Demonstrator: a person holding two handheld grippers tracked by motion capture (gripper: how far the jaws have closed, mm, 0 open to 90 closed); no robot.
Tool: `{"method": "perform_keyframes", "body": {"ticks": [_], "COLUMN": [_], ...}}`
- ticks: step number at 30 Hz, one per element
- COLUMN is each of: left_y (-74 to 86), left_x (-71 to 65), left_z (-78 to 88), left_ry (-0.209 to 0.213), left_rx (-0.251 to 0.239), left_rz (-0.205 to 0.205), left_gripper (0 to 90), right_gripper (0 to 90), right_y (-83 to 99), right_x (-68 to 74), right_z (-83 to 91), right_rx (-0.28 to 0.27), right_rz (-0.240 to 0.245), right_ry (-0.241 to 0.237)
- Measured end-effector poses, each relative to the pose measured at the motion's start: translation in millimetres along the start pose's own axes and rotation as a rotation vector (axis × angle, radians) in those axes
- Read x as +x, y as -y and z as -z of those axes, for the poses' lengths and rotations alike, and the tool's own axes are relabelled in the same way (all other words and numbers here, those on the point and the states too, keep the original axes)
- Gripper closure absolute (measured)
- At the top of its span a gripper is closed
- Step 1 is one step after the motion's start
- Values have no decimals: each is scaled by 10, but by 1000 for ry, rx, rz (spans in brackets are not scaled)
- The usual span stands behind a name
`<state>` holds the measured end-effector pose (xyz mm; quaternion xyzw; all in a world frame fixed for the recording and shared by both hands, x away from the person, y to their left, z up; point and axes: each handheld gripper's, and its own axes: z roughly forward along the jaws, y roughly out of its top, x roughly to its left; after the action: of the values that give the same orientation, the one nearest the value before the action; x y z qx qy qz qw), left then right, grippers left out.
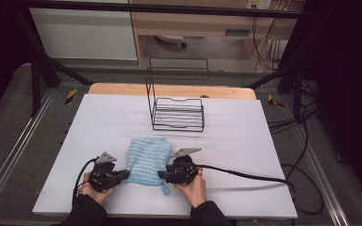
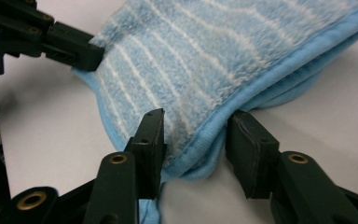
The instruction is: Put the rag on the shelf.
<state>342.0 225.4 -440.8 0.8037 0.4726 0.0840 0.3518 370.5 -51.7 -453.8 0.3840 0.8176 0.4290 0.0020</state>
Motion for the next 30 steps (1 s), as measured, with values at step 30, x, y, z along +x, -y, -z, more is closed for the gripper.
{"method": "perform_keyframes", "body": {"ticks": [30], "left_y": [-35], "left_x": [-158], "left_z": [-41], "left_ry": [137], "left_rx": [-44], "left_rz": [16], "left_gripper": [865], "right_gripper": [828], "right_y": [-66], "right_x": [85], "right_z": [251], "right_rx": [27], "right_rz": [63], "right_ry": [25]}}
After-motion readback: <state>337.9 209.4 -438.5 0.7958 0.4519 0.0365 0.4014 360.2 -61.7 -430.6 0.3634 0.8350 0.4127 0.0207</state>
